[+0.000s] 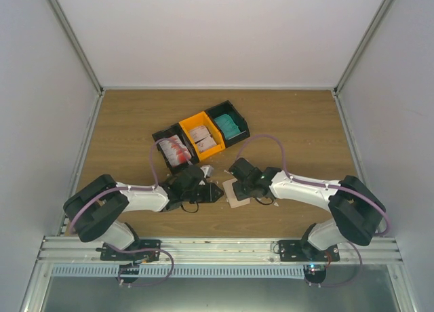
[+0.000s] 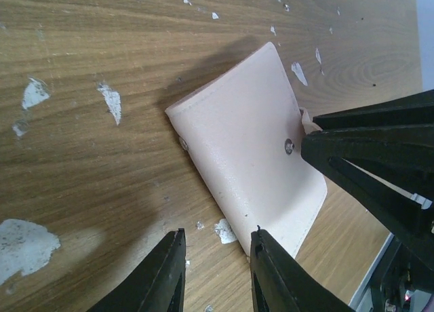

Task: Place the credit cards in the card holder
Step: Close the card holder at the center of the board.

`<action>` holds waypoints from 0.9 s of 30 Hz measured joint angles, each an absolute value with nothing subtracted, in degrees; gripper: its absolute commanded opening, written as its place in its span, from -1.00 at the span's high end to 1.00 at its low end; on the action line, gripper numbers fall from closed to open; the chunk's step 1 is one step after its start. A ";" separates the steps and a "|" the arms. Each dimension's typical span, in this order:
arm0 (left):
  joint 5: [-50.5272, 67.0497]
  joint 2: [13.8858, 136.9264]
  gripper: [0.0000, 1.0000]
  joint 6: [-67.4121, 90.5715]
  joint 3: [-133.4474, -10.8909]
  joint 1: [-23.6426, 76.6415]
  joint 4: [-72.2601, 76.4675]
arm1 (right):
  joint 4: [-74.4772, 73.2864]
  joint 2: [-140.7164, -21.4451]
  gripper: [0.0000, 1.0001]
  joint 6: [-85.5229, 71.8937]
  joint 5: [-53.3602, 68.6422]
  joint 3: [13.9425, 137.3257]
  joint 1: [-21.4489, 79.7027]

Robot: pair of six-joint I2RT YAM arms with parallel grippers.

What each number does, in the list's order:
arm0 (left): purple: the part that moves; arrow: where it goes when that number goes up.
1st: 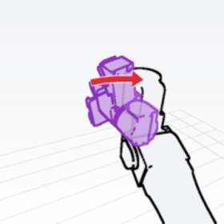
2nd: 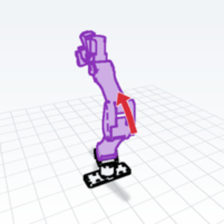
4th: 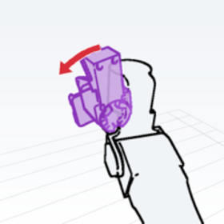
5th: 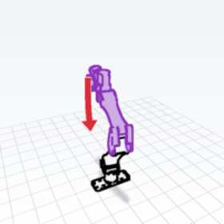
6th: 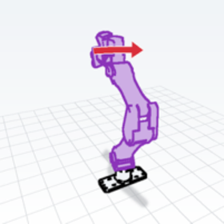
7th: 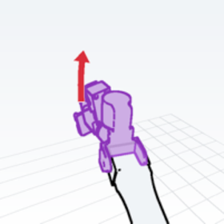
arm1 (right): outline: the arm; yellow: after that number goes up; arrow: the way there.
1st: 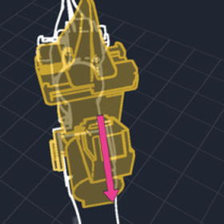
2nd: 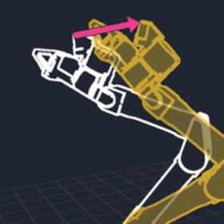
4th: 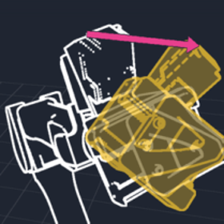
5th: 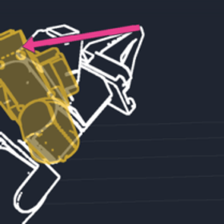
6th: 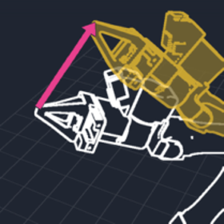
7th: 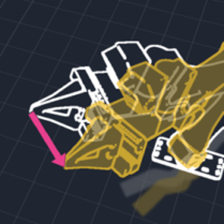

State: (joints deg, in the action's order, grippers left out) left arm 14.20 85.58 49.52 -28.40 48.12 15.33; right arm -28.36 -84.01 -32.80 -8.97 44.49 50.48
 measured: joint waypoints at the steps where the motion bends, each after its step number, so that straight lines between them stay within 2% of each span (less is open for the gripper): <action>1: 14.20 85.65 0.39 49.52 -28.40 48.27 15.44 | -28.25 -84.01 0.71 -32.99 -8.95 44.49 50.46; 6: 14.20 86.08 0.40 49.52 -28.40 48.75 15.66 | -27.88 -83.88 0.75 -33.91 -8.95 44.49 50.46; 15: 14.22 86.48 0.41 49.41 -28.84 49.25 15.66 | -27.81 -83.18 0.65 -34.81 -8.95 44.49 50.48; 17: 14.20 86.59 0.41 49.32 -29.06 49.34 15.68 | -27.81 -83.18 0.70 -34.87 -8.95 44.49 50.48; 22: 14.20 86.98 0.41 49.19 -29.08 49.54 15.66 | -27.77 -83.18 0.98 -35.42 -8.95 44.49 50.48; 27: 14.22 87.29 0.41 48.99 -29.10 49.54 15.64 | -27.77 -83.18 0.99 -35.64 -8.97 44.49 50.48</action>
State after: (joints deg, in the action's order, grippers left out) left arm 14.22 87.29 48.99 -29.10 49.54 15.64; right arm -27.77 -83.18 -35.64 -8.97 44.49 50.48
